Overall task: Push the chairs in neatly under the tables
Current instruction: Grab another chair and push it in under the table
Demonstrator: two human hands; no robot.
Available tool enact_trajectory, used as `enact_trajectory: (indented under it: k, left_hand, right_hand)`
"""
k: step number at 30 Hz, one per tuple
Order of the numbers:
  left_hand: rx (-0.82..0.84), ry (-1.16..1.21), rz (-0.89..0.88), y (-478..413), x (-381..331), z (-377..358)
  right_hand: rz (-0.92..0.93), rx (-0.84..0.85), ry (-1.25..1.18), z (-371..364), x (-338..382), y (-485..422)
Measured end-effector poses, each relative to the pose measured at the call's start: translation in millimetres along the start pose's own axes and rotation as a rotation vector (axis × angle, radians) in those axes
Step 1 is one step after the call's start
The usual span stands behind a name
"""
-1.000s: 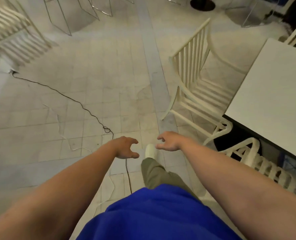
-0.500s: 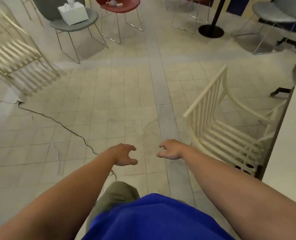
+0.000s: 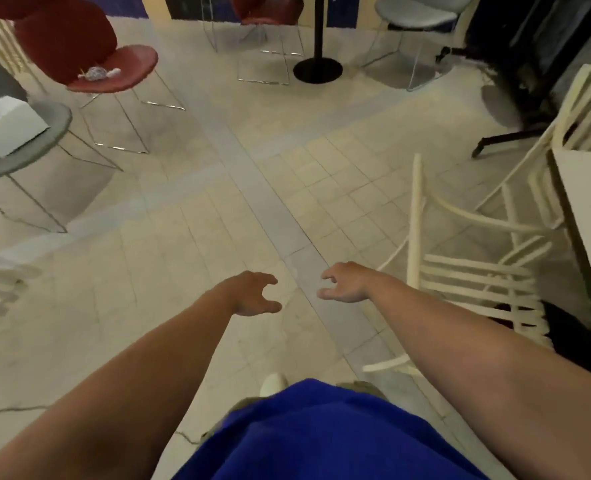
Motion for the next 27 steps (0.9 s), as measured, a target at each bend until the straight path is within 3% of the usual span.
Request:
enact_trajectory:
  k: [5, 12, 17, 21, 27]
  left_hand:
    - [0.079, -0.152, -0.085, -61, -11, 71]
    - [0.189, -0.358, -0.337, -164, -125, 134]
    - [0.274, -0.511, -0.532, -211, -233, 134]
    - [0.337, -0.62, -0.695, -234, -313, 124]
    - [0.466, -0.801, -0.874, -260, -374, 83]
  right_hand:
    - [-0.11, -0.051, -0.151, 41, -10, -31]
    - [-0.36, -0.176, -0.358, 92, -98, -54]
    - [-0.588, -0.313, -0.508, 106, -175, -28]
    - [-0.752, -0.325, -0.584, 95, -221, -1]
    - [-0.969, -0.302, -0.702, 57, -232, 32]
Point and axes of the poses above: each hand's wrist, its own y-axis away from the middle knuckle, its own z-axis out of the back of the hand, x = y × z, the point moved 9 cm from there along -y, towards the middle knuckle, and after that the axes turned 14 degrees about y, right-handed, at the moved point
